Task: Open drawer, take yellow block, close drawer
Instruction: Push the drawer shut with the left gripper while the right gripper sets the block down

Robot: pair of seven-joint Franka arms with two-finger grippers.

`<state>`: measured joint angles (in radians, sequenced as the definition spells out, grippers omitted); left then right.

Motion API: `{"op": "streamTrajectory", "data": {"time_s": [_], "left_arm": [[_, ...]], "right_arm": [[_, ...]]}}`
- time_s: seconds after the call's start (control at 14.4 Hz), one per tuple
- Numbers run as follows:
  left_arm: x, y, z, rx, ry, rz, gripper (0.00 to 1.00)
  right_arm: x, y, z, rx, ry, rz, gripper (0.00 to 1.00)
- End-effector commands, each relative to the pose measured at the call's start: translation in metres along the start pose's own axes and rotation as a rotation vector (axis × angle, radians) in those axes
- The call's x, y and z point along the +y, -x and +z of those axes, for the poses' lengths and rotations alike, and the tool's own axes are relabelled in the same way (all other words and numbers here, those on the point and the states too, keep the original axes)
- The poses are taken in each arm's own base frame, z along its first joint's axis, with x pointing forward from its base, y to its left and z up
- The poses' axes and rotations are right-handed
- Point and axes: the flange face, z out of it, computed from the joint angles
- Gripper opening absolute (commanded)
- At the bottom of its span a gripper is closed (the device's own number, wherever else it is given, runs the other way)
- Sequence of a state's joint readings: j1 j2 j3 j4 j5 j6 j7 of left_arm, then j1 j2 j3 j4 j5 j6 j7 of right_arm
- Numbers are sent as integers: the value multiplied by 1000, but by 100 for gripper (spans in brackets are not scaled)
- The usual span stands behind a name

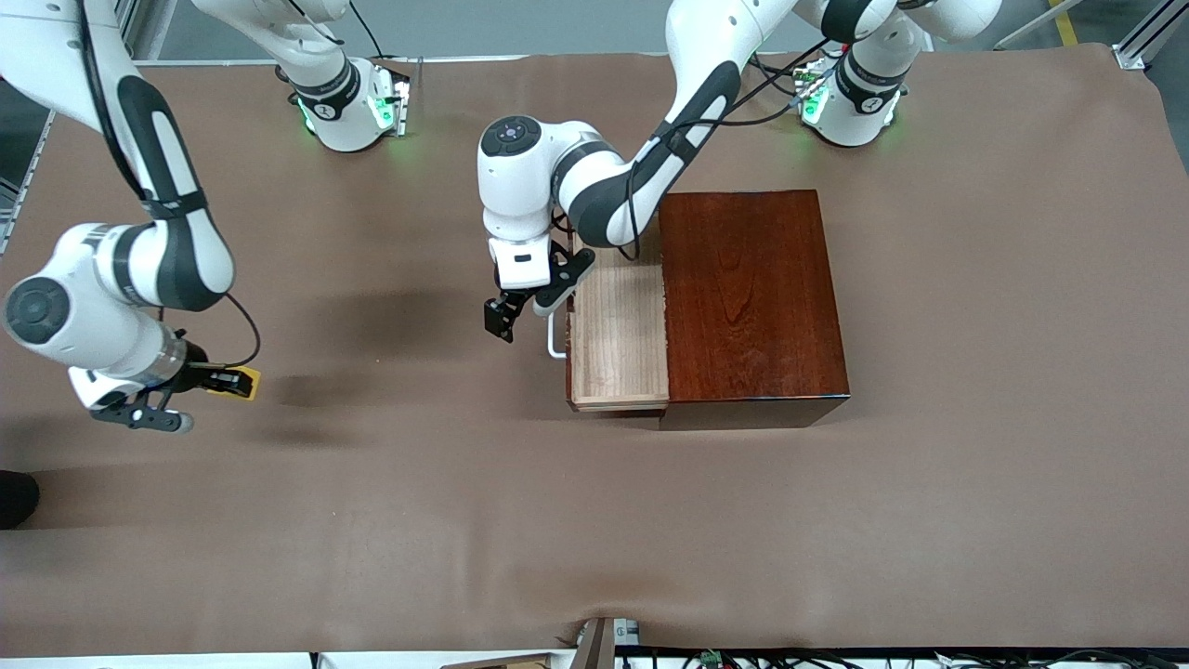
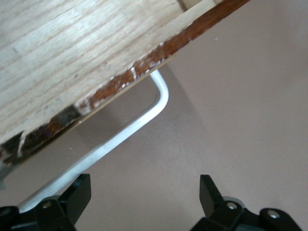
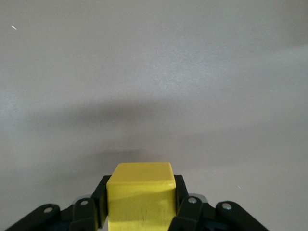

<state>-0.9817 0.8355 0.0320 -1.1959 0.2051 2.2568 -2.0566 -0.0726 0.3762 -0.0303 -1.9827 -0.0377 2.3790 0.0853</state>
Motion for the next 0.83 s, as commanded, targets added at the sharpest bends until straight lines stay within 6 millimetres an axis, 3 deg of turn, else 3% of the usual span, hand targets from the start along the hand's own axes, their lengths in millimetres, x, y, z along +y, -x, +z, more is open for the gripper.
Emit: {"op": "streamTrajectory", "data": {"time_s": [0.0,0.14,0.35,0.55,0.76], "left_arm": [[7,9,1,-5,48,-82,100],[7,8,2,-3,45,-88,100],[4,6,9,10,29,-93,100],[0,5,11,25,-6,-93,100],[-4,0,11,63,-59,-92,100]], "right_arm": [[5,17,20,17,4,-24,0],[13,19,33,24,2,-42,0],[20,35,70,84,-5,-40,0],[23,41,88,67,-6,-35,0],[24,41,91,64,-6,-30,3]]}}
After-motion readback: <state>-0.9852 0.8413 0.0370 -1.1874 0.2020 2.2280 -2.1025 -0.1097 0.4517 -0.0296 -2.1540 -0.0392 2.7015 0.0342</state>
